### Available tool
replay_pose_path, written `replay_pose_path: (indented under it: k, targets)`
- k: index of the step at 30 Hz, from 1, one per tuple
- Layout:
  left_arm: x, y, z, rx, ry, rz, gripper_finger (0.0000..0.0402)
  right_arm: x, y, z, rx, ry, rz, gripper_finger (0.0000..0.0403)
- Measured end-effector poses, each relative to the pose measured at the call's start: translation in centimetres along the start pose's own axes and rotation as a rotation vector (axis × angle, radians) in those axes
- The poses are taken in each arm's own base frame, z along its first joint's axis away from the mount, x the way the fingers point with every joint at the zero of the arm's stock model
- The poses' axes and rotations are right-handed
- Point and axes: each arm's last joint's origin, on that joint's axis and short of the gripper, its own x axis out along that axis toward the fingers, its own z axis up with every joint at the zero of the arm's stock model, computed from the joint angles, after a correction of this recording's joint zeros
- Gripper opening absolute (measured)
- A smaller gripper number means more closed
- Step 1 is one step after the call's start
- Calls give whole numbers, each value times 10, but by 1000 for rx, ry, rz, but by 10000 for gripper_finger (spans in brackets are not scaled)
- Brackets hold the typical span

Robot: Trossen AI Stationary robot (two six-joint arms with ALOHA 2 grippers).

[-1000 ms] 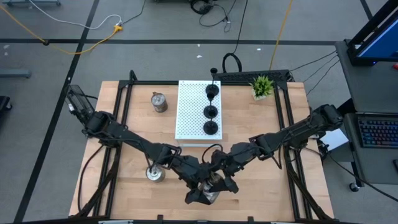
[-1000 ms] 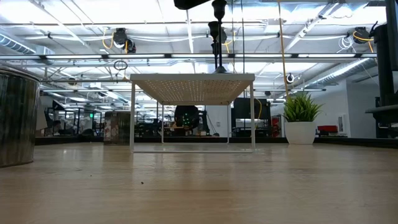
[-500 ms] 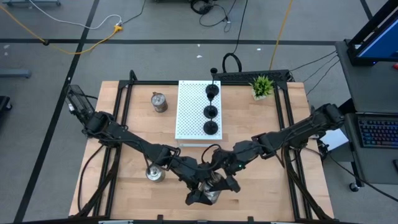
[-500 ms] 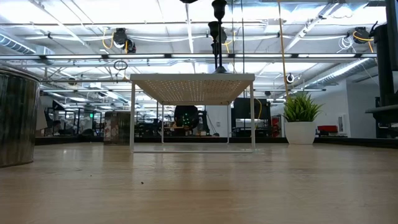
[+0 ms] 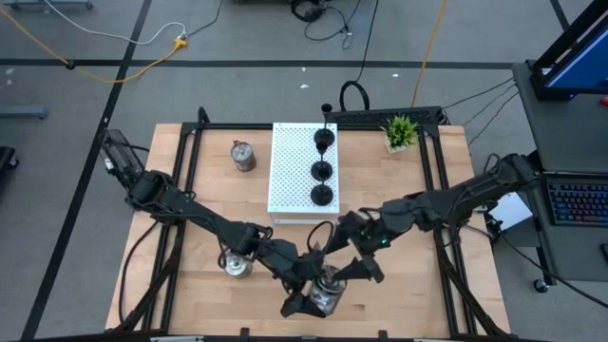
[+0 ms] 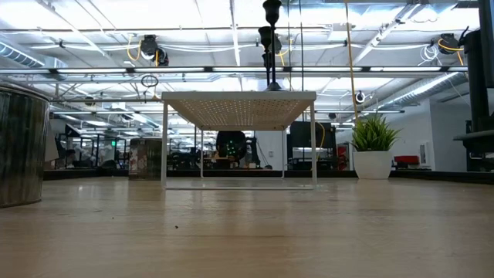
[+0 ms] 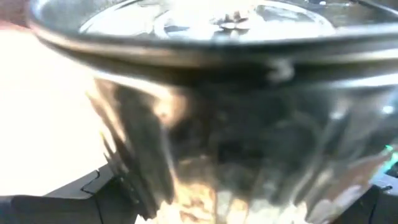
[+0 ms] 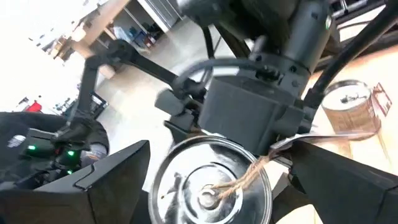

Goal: Pick & Place candle stick holders
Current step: Put the bottom right brown scented candle on the shelf

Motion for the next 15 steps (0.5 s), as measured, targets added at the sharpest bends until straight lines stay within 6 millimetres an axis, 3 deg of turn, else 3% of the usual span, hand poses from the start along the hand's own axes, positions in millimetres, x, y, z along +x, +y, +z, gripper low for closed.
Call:
replay_pose_path:
  k: [7, 15]
  targets:
    - [-13, -3, 13, 52, -69, 52, 366, -23, 17, 10, -17, -62, 33, 379]
    - [-56, -25, 37, 182, -176, 185, 366, -40, 34, 13, -72, -108, 63, 379]
